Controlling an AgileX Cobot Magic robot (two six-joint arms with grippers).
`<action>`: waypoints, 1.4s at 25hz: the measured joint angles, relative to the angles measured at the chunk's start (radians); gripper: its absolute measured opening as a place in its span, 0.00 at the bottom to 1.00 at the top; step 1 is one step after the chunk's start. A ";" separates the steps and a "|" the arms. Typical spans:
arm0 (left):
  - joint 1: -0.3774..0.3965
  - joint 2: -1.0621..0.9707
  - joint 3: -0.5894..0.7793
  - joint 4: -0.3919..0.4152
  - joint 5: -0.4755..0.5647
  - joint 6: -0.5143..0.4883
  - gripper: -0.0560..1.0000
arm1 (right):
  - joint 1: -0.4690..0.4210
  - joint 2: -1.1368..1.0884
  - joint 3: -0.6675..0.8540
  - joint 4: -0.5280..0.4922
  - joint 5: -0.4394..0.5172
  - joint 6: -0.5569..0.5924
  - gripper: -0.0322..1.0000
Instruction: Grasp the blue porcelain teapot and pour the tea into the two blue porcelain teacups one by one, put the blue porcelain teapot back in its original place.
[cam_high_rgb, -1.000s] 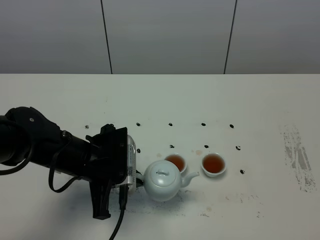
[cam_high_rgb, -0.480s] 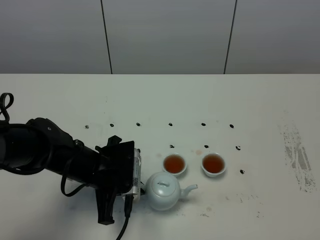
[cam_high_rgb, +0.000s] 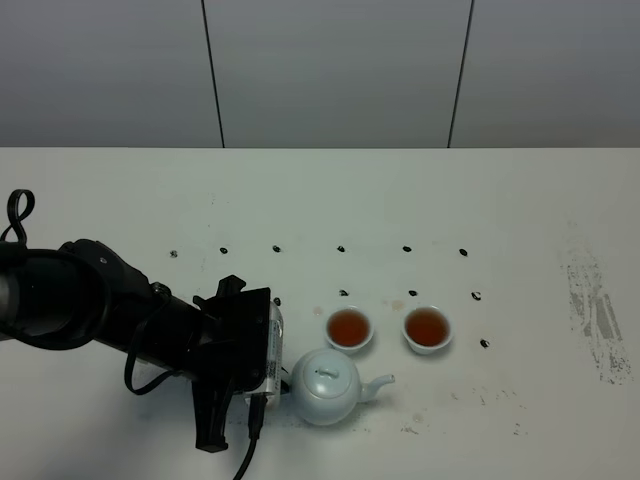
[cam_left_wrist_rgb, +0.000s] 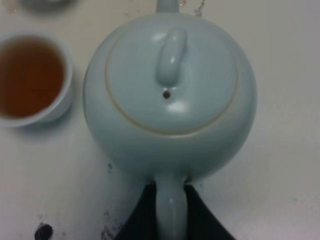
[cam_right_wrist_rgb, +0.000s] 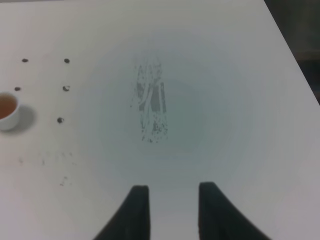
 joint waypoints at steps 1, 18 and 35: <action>0.000 -0.005 -0.001 0.002 -0.001 -0.006 0.12 | 0.000 0.000 0.000 0.000 0.000 0.000 0.25; 0.000 -0.226 -0.119 0.436 -0.028 -0.743 0.12 | 0.000 0.000 0.000 0.000 0.000 0.001 0.25; 0.000 -0.049 -0.142 0.617 -0.520 -1.480 0.12 | 0.000 0.000 0.000 0.000 0.000 -0.001 0.25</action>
